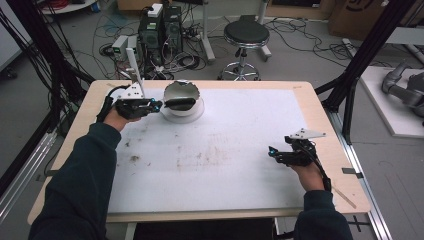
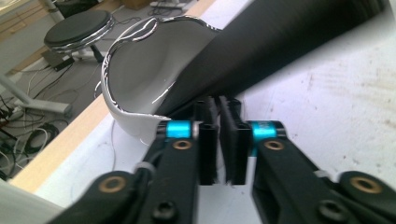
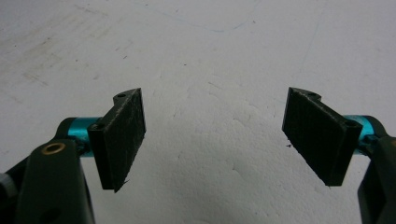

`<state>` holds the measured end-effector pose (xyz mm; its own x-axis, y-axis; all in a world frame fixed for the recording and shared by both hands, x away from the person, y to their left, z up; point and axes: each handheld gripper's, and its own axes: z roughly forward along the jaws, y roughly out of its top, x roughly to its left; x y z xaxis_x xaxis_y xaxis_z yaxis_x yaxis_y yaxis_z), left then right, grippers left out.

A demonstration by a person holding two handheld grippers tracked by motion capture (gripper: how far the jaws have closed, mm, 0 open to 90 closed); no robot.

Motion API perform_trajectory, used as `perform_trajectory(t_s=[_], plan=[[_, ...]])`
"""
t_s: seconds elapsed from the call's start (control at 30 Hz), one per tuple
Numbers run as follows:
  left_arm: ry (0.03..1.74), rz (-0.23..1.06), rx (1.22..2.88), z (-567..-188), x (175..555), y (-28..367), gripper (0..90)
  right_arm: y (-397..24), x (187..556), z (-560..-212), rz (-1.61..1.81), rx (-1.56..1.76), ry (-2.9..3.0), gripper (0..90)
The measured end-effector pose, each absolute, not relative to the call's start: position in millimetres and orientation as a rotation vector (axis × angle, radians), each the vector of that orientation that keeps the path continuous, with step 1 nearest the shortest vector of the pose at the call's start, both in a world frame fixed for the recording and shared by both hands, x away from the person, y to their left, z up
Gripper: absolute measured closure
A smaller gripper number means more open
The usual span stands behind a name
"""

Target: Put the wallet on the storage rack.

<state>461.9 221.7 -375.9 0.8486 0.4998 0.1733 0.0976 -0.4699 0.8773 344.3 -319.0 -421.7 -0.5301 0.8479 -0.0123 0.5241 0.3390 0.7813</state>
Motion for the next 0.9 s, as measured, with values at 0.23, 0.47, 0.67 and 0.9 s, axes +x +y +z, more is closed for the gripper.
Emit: perform_trajectory(t_s=[0.23,0.47,0.67,0.9], plan=[[0.548,0.494,2.005,-386,456,214,70.5,-317,345,-422,1.042,1.208,2.196,21.6],[0.623,0.503,1.934,-381,437,208,52.6,-318,345,-422,1.045,1.202,2.197,21.6],[0.620,0.580,1.859,-386,405,194,26.8,-317,345,-422,1.042,1.199,2.203,21.6],[0.628,0.609,1.853,-405,383,178,20.7,-314,346,-422,1.051,1.189,2.210,21.6]])
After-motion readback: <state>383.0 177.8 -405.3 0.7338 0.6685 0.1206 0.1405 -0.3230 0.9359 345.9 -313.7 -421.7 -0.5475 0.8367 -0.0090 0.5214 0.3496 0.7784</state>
